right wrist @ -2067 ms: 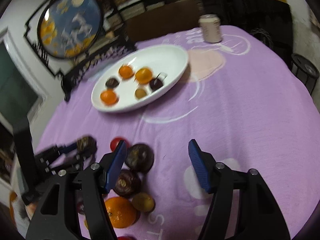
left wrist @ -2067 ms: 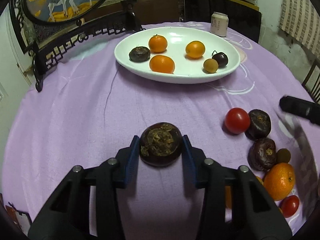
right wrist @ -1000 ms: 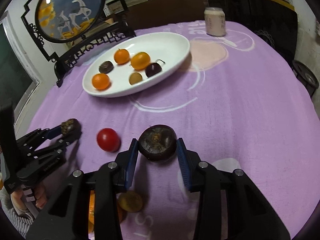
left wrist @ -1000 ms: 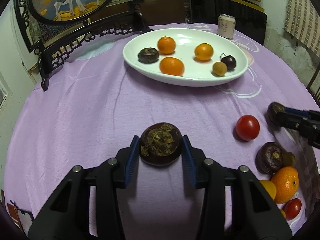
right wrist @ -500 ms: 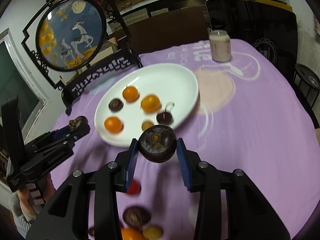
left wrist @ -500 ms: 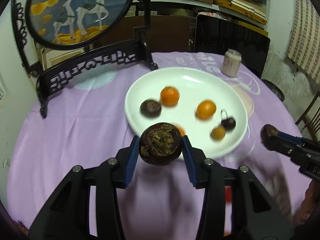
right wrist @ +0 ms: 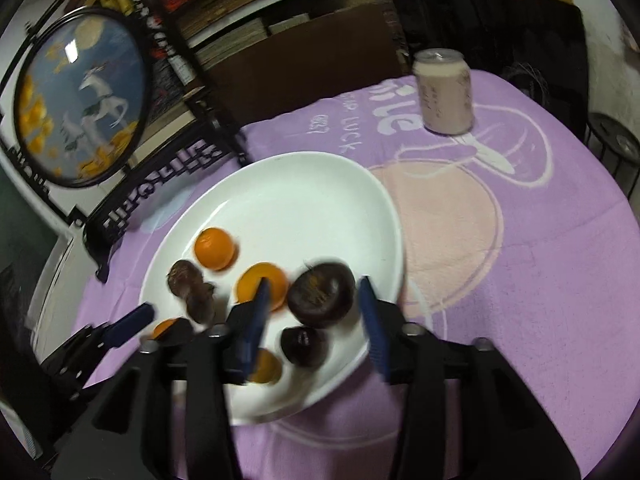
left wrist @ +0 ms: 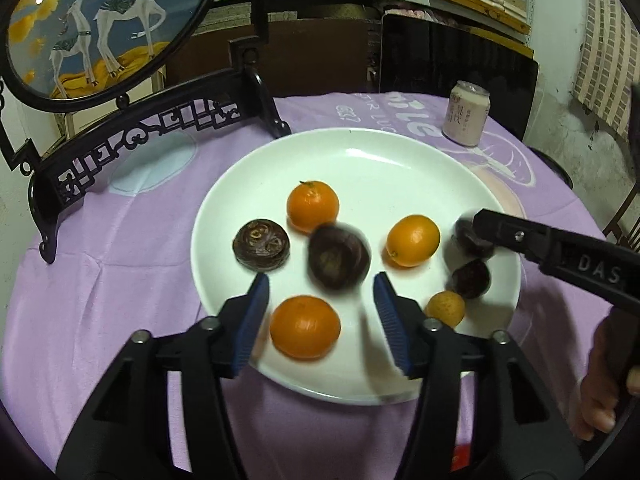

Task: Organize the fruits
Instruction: 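Carry both dark fruits onto the white plate and open both tools, then grasp the red tomato with the left tool while the right tool grasps a dark purple fruit, then carry the tomato and dark fruit over the white plate and open both tools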

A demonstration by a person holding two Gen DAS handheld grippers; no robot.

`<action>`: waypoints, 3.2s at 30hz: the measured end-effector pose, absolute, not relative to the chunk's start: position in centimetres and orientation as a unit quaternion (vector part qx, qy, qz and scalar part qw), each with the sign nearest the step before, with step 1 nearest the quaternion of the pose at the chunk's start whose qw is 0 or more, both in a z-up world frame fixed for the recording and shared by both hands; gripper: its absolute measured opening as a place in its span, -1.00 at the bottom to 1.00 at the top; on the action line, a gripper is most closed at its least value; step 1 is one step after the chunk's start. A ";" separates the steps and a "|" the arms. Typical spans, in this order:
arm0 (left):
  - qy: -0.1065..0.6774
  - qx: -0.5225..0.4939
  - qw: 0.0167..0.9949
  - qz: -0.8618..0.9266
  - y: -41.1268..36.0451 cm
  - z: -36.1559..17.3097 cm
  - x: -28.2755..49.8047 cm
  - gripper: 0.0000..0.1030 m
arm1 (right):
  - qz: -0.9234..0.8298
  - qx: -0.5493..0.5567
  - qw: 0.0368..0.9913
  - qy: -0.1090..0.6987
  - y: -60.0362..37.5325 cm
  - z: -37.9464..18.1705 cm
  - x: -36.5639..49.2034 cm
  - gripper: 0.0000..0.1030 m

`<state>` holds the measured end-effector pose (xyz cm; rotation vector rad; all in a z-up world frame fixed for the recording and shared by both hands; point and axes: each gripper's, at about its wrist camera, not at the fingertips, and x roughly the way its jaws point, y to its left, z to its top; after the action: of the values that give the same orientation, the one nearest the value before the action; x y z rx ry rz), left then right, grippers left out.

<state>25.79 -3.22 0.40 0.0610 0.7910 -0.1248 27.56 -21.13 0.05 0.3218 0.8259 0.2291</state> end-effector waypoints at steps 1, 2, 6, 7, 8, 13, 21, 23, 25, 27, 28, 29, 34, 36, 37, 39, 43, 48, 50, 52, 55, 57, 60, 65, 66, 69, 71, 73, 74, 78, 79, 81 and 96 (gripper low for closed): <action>0.381 0.025 0.922 -0.062 -3.0 0.7 25.6 0.13 | 0.112 0.159 0.898 0.394 -21.3 0.1 27.4 0.08; 0.378 0.022 0.923 -0.063 -2.9 0.8 25.5 0.13 | 0.111 0.154 0.900 0.392 -21.3 0.4 27.2 0.08; 0.376 0.028 0.925 -0.051 -2.6 1.3 24.8 0.15 | 0.119 0.146 0.905 0.383 -21.1 1.7 25.8 0.08; 0.377 0.032 0.925 -0.047 -2.6 1.4 24.4 0.16 | 0.122 0.143 0.905 0.382 -21.1 1.9 25.4 0.08; 0.377 0.034 0.925 -0.045 -2.5 1.4 24.1 0.17 | 0.124 0.138 0.906 0.381 -21.0 2.2 24.7 0.08; 0.373 0.045 0.926 -0.044 -2.0 1.5 20.7 0.28 | 0.132 0.127 0.909 0.374 -21.0 2.8 20.5 0.18; 0.394 0.055 0.915 -0.059 -2.3 -0.3 15.4 0.29 | 0.145 0.102 0.907 0.381 -21.1 1.1 14.4 0.19; 0.390 0.070 0.915 -0.067 -3.2 -0.5 14.4 0.34 | 0.145 0.091 0.910 0.377 -21.1 0.9 13.1 0.22; 0.382 0.090 0.917 -0.076 -4.4 -0.7 13.6 0.49 | 0.142 0.081 0.912 0.375 -21.2 0.9 12.3 0.23; 0.373 0.108 0.918 -0.086 -5.5 -0.8 13.1 0.52 | 0.137 0.081 0.913 0.374 -21.5 0.9 12.1 0.23; 0.371 0.115 0.917 -0.094 -6.0 -0.9 12.9 0.52 | 0.136 0.084 0.913 0.375 -21.8 1.0 12.3 0.23; 0.371 0.119 0.916 -0.099 -6.4 -1.0 12.8 0.52 | 0.135 0.087 0.913 0.375 -21.9 1.0 12.4 0.23; 0.374 0.129 0.912 -0.111 -7.5 -1.6 12.8 0.52 | 0.127 0.103 0.913 0.375 -22.9 1.2 12.5 0.23; 0.379 0.121 0.910 -0.119 -7.6 -1.7 13.1 0.52 | 0.126 0.104 0.914 0.372 -23.0 1.4 12.4 0.23; 0.381 0.119 0.909 -0.121 -7.7 -1.7 13.1 0.52 | 0.125 0.105 0.914 0.373 -23.0 1.4 12.4 0.23; 0.385 0.114 0.907 -0.128 -7.9 -1.8 13.4 0.52 | 0.124 0.105 0.913 0.374 -23.0 1.3 12.5 0.23; 0.389 0.117 0.903 -0.144 -8.7 -2.1 13.4 0.49 | 0.122 0.105 0.912 0.378 -23.0 1.1 12.6 0.24; 0.395 0.117 0.895 -0.173 -9.5 -2.6 13.3 -0.22 | 0.121 0.108 0.913 0.374 -23.1 1.3 12.6 0.23; 0.402 0.114 0.891 -0.179 -9.6 -3.0 13.6 -0.35 | 0.120 0.108 0.913 0.376 -23.1 1.3 12.7 0.23; 0.401 0.112 0.891 -0.181 -9.4 -3.0 13.6 -0.38 | 0.120 0.108 0.912 0.377 -23.2 1.2 12.7 0.23; 0.394 0.102 0.901 -0.153 -7.7 -2.1 13.4 -0.38 | 0.127 0.108 0.909 0.382 -23.0 1.1 12.6 0.23; 0.387 0.093 0.909 -0.127 -5.9 -1.3 13.3 -0.38 | 0.141 0.106 0.904 0.390 -22.7 1.0 12.6 0.23; 0.387 0.066 0.915 -0.092 -3.0 -0.7 13.3 -0.38 | 0.171 0.100 0.891 0.409 -21.7 0.6 12.4 0.23; 0.409 0.053 0.909 -0.059 0.0 -1.7 12.7 -0.38 | 0.205 0.073 0.878 0.426 -19.5 -0.3 11.4 0.23; 0.413 0.052 0.907 -0.056 0.2 -1.9 12.7 -0.38 | 0.210 0.068 0.875 0.430 -19.0 -0.5 11.3 0.23; 0.415 0.048 0.907 -0.054 0.5 -1.9 12.8 -0.38 | 0.217 0.050 0.868 0.444 -18.0 -1.2 11.2 0.23; 0.416 0.051 0.906 -0.056 0.5 -1.9 12.6 -0.38 | 0.220 0.039 0.864 0.451 -17.5 -1.6 11.1 0.19; 0.417 0.054 0.906 -0.057 0.3 -2.0 12.5 -0.38 | 0.222 0.028 0.860 0.458 -17.1 -2.1 10.9 0.19; 0.418 0.056 0.905 -0.058 0.2 -2.1 12.6 -0.38 | 0.222 0.023 0.859 0.461 -16.9 -2.3 10.9 0.14; 0.419 0.064 0.904 -0.056 -0.1 -2.5 12.6 -0.37 | 0.221 -0.001 0.858 0.463 -16.3 -2.7 10.6 0.03; 0.418 0.065 0.904 -0.056 -0.2 -2.5 12.6 -0.38 | 0.222 -0.003 0.859 0.462 -16.3 -2.8 10.5 -0.02; 0.418 0.066 0.904 -0.057 -0.2 -2.5 12.6 -0.38 | 0.224 -0.005 0.860 0.459 -16.5 -2.7 10.5 -0.24; 0.420 0.077 0.903 -0.049 -0.3 -3.2 12.9 -0.37 | 0.162 -0.039 0.886 0.432 -17.5 -2.7 10.8 -0.24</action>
<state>12.92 -0.34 -3.18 0.1600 0.8691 -0.1017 10.78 -17.52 -2.73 -0.0813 0.8988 0.3368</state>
